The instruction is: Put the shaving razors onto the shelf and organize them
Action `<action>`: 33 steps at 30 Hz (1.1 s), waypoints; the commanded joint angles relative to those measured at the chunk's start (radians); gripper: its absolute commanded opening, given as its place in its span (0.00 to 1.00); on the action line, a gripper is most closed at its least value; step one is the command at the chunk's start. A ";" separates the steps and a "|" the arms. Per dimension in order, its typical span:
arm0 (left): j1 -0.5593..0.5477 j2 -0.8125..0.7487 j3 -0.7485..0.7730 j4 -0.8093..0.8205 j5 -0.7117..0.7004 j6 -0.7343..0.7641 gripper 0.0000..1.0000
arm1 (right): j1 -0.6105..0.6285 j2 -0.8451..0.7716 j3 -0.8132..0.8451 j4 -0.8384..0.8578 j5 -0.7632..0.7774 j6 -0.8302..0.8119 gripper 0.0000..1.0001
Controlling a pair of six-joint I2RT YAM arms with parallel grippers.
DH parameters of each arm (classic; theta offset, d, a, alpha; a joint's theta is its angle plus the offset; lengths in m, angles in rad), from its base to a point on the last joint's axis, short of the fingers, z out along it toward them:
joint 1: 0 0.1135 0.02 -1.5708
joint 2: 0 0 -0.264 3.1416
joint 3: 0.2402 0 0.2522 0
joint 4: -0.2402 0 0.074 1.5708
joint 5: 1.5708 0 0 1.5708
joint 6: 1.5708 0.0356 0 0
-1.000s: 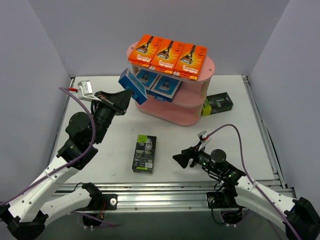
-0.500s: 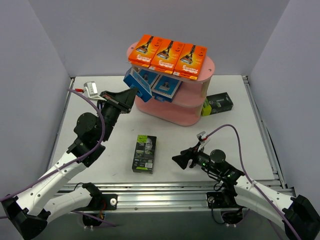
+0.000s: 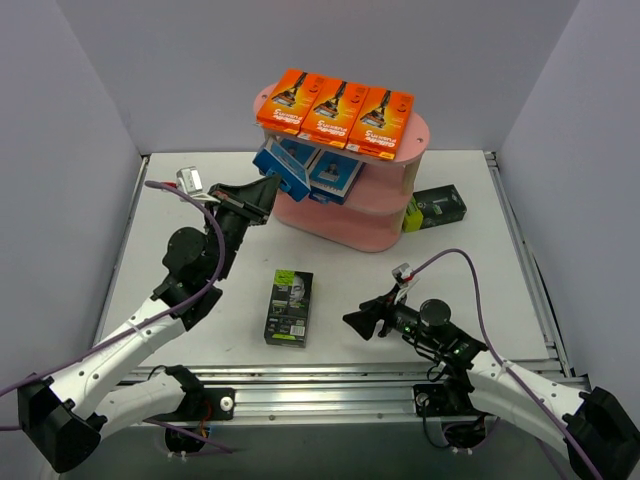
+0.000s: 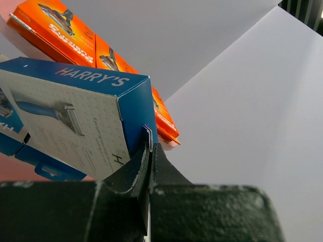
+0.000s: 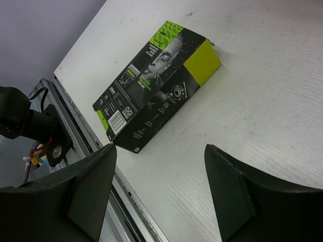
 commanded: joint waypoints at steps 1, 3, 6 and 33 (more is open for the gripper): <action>0.010 0.000 -0.004 0.164 -0.001 -0.026 0.02 | 0.007 0.008 -0.004 0.083 -0.017 -0.003 0.66; 0.013 0.007 -0.017 0.188 -0.001 -0.033 0.02 | 0.007 0.013 -0.003 0.086 -0.023 -0.003 0.66; 0.013 0.023 -0.032 0.227 0.004 -0.042 0.02 | 0.007 0.020 -0.003 0.094 -0.029 -0.001 0.66; 0.010 0.198 -0.084 0.530 0.108 -0.064 0.02 | 0.007 0.070 -0.004 0.144 -0.069 -0.004 0.66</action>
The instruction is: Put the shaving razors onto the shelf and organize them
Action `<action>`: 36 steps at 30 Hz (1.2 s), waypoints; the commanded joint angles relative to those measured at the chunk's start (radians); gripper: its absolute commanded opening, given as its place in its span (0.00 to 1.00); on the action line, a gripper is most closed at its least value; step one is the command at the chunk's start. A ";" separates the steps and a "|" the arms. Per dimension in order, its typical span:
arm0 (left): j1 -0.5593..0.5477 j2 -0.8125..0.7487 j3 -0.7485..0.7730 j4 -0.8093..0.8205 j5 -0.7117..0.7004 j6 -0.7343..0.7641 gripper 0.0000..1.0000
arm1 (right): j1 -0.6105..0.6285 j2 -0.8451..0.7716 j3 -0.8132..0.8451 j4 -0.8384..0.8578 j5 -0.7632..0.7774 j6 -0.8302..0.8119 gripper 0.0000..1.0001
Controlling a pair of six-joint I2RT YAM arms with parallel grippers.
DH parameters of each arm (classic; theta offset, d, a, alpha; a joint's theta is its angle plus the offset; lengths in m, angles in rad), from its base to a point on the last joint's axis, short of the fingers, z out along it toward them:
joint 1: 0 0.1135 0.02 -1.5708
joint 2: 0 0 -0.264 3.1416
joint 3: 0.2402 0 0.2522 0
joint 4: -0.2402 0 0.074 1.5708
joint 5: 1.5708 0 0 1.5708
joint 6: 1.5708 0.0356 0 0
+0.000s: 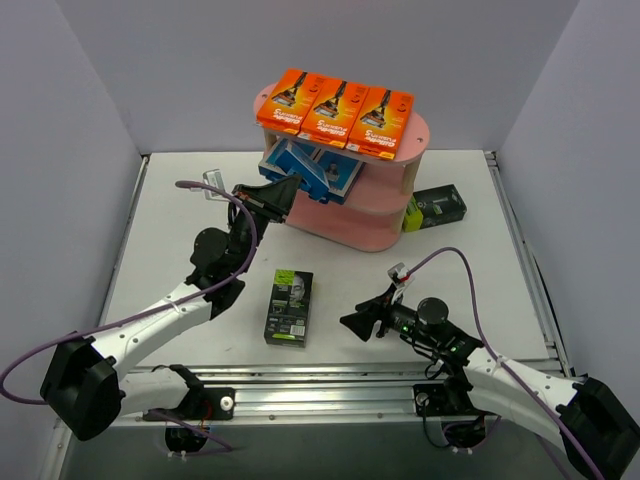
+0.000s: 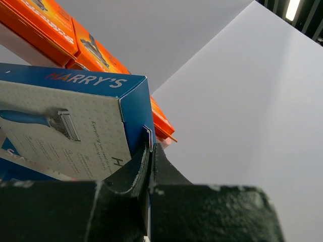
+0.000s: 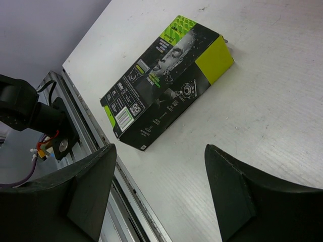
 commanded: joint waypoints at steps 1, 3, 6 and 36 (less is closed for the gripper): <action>0.002 0.006 0.001 0.171 0.030 -0.019 0.02 | 0.007 0.004 -0.003 0.074 -0.018 -0.004 0.66; 0.003 0.010 -0.004 0.180 0.030 -0.021 0.02 | 0.007 0.006 -0.003 0.076 -0.021 -0.004 0.66; 0.003 0.012 -0.015 0.192 0.028 -0.021 0.02 | 0.007 0.009 -0.004 0.079 -0.023 -0.004 0.66; 0.002 -0.068 -0.157 0.090 -0.096 -0.105 0.02 | 0.007 0.043 -0.004 0.109 -0.032 0.000 0.66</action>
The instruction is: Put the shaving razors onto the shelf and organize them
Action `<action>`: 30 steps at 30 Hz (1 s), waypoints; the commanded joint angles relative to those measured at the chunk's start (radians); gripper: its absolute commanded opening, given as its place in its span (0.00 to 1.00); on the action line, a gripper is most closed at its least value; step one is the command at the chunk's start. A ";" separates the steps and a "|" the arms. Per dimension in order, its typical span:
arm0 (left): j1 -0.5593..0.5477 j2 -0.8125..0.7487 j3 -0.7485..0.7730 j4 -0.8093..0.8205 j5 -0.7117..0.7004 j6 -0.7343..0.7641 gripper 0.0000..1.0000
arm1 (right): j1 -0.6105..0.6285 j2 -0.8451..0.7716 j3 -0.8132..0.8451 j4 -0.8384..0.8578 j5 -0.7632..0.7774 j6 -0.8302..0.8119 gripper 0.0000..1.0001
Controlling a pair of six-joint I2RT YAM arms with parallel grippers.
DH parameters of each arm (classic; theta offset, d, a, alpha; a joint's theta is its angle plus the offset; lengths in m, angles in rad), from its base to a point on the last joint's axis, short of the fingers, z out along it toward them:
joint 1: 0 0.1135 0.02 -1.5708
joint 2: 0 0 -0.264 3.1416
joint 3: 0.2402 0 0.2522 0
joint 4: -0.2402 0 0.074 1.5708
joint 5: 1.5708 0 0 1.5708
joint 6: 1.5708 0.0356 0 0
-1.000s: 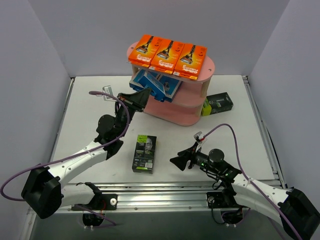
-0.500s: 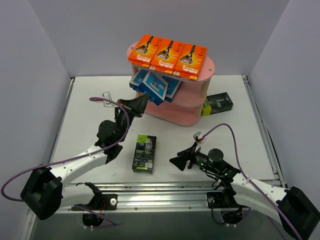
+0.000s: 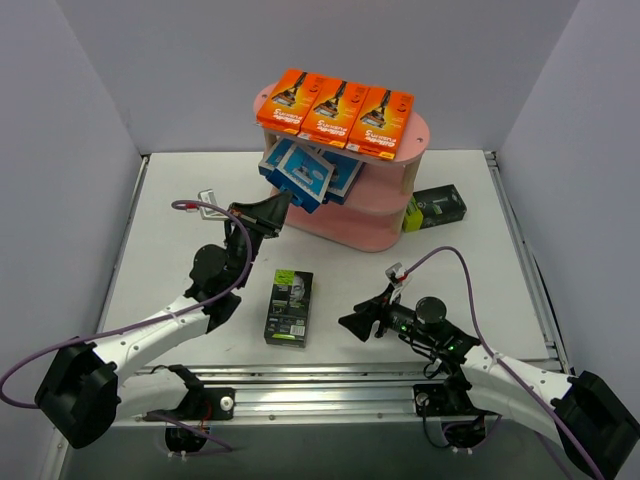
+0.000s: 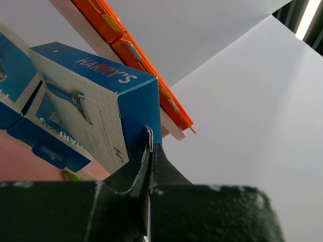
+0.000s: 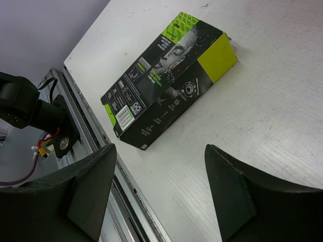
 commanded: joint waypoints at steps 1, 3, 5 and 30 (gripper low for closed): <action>0.002 -0.027 0.005 -0.003 -0.033 -0.026 0.02 | 0.007 -0.004 -0.003 0.066 -0.016 0.000 0.66; 0.002 -0.030 0.005 -0.032 -0.044 -0.035 0.02 | 0.007 -0.004 -0.005 0.066 -0.015 0.000 0.66; 0.002 -0.037 0.005 -0.056 -0.060 -0.040 0.02 | 0.007 -0.006 -0.005 0.066 -0.016 0.000 0.66; -0.006 0.031 0.011 -0.172 -0.202 -0.118 0.02 | 0.007 -0.003 -0.006 0.075 -0.021 0.003 0.66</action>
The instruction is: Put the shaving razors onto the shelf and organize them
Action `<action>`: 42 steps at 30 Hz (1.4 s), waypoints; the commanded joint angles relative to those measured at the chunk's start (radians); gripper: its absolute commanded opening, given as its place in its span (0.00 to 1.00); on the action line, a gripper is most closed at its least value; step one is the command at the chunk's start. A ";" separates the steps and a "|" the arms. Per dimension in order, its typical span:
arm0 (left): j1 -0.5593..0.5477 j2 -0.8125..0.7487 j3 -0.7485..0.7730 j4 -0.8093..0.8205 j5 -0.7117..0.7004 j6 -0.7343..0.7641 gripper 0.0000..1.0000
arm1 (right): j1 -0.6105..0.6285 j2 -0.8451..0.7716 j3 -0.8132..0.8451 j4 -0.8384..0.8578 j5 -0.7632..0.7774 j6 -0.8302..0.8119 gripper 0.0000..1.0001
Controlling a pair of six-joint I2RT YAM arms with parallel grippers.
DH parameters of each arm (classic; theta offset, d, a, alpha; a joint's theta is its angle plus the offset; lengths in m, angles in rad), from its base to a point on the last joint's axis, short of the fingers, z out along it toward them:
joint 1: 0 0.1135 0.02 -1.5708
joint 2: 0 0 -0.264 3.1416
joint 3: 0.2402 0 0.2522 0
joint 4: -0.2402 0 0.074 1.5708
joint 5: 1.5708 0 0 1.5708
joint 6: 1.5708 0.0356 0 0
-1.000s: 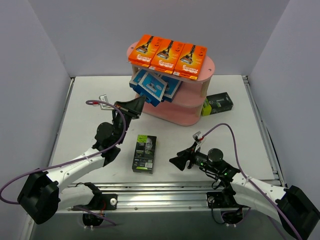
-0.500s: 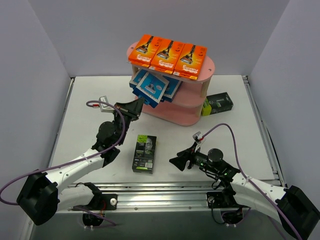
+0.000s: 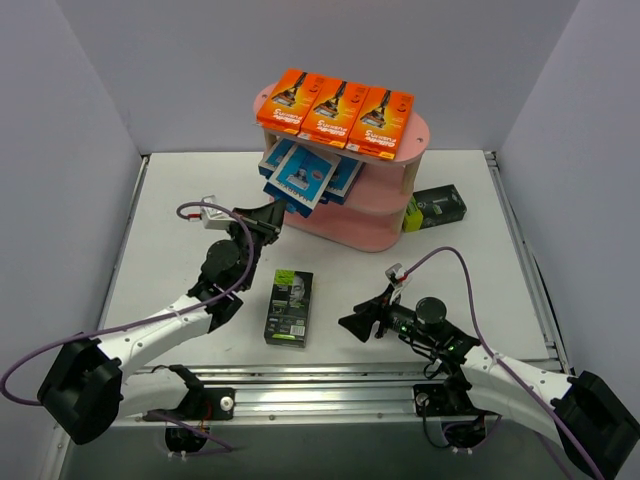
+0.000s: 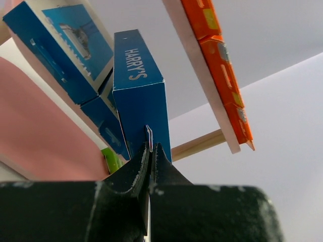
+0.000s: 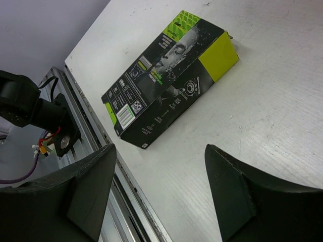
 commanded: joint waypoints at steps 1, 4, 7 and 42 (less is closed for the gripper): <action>-0.005 0.026 0.030 0.020 -0.031 -0.027 0.02 | 0.007 -0.003 -0.003 0.072 -0.014 0.005 0.66; -0.008 0.057 0.045 0.031 -0.036 -0.030 0.02 | 0.007 -0.006 -0.005 0.072 -0.016 0.003 0.66; -0.010 0.086 0.062 0.031 -0.044 -0.038 0.02 | 0.007 -0.009 -0.005 0.072 -0.016 0.003 0.66; 0.002 0.313 0.175 0.210 -0.111 -0.112 0.02 | 0.007 0.016 -0.009 0.105 -0.034 0.009 0.67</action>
